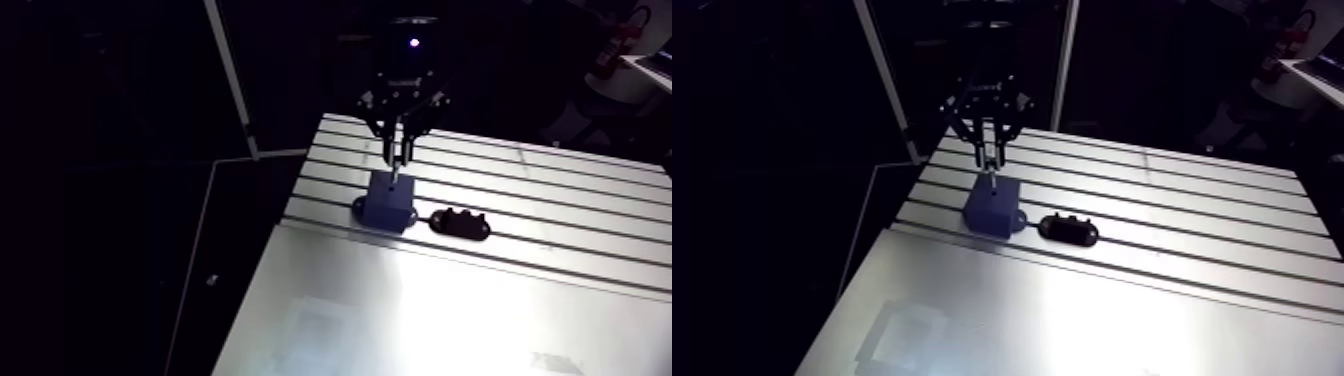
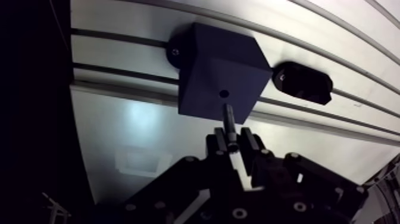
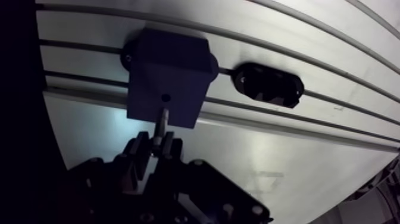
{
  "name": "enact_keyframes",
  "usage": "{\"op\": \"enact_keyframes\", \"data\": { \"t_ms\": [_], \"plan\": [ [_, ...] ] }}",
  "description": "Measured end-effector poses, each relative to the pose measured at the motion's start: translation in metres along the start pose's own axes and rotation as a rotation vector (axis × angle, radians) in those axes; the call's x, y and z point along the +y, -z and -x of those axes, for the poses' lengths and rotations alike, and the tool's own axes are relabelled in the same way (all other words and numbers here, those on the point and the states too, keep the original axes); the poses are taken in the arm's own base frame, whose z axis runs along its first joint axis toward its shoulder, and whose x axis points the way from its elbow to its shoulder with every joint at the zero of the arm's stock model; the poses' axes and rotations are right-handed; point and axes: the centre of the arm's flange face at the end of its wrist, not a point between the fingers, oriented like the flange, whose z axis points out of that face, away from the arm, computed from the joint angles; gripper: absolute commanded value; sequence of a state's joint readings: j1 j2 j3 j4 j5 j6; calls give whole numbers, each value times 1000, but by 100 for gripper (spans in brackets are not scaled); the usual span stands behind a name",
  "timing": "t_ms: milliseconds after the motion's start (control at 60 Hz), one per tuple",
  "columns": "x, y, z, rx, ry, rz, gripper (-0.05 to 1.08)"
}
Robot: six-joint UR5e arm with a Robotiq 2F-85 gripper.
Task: Pick up the M10 bolt and insert it into the hole until fully seated.
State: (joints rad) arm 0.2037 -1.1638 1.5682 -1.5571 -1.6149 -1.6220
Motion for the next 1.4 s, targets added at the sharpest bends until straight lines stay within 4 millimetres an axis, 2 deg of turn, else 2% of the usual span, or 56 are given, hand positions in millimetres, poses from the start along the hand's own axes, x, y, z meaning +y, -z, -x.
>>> {"op": "enact_keyframes", "data": {
  "t_ms": [1400],
  "plan": [
    [-1, -14, -9, -24, 10, -2, 108]
  ]
}}
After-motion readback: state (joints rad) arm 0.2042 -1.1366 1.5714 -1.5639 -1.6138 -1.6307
